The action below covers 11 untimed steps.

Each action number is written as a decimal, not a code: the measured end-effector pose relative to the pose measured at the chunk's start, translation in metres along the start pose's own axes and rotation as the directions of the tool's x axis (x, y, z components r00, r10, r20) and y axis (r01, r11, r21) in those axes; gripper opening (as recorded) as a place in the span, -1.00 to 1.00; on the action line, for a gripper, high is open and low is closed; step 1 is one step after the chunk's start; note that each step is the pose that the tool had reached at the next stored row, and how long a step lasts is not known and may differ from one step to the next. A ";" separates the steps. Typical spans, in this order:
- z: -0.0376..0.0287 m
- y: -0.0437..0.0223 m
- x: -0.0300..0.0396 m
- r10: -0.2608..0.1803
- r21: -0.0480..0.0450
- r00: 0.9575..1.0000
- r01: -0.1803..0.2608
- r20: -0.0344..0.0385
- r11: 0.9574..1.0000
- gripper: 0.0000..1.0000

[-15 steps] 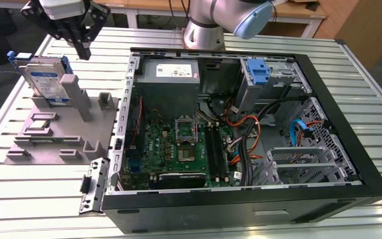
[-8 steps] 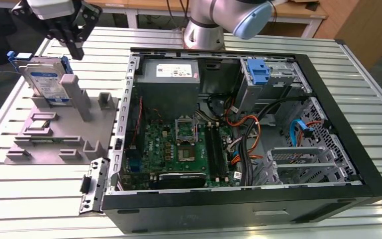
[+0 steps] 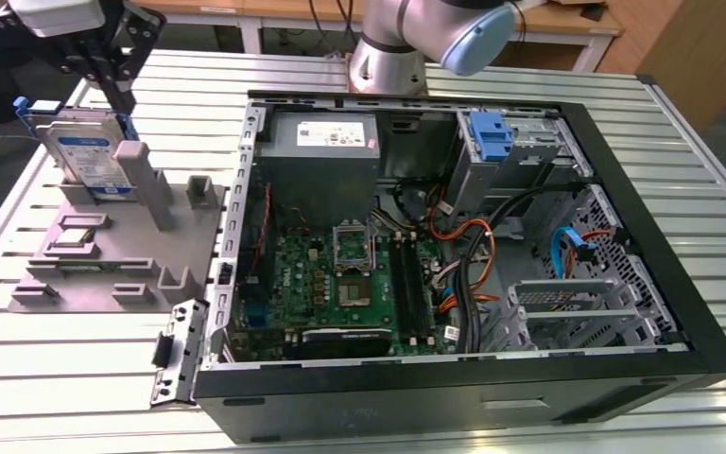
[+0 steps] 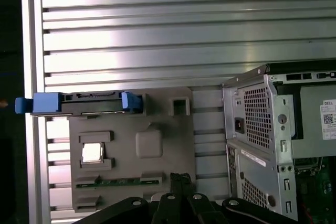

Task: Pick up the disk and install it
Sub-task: 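Reach for the disk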

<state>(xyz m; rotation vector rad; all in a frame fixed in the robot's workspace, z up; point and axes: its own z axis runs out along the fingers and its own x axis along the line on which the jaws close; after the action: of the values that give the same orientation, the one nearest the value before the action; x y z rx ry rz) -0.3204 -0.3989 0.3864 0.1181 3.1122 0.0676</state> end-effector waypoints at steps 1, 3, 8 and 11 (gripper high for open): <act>0.0001 -0.0003 0.0031 0.000 0.000 1.000 0.000 0.000 1.000 -0.79; 0.0002 -0.0007 0.0086 0.000 0.000 1.000 0.000 0.000 1.000 -0.79; 0.0008 -0.0017 0.0219 0.000 0.000 1.000 0.000 0.000 1.000 -0.79; 0.0013 -0.0025 0.0314 0.000 0.000 1.000 0.000 0.000 1.000 -0.79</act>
<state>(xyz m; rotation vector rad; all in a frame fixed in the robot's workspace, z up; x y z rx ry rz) -0.3519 -0.3989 0.3843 0.1180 3.1121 0.0676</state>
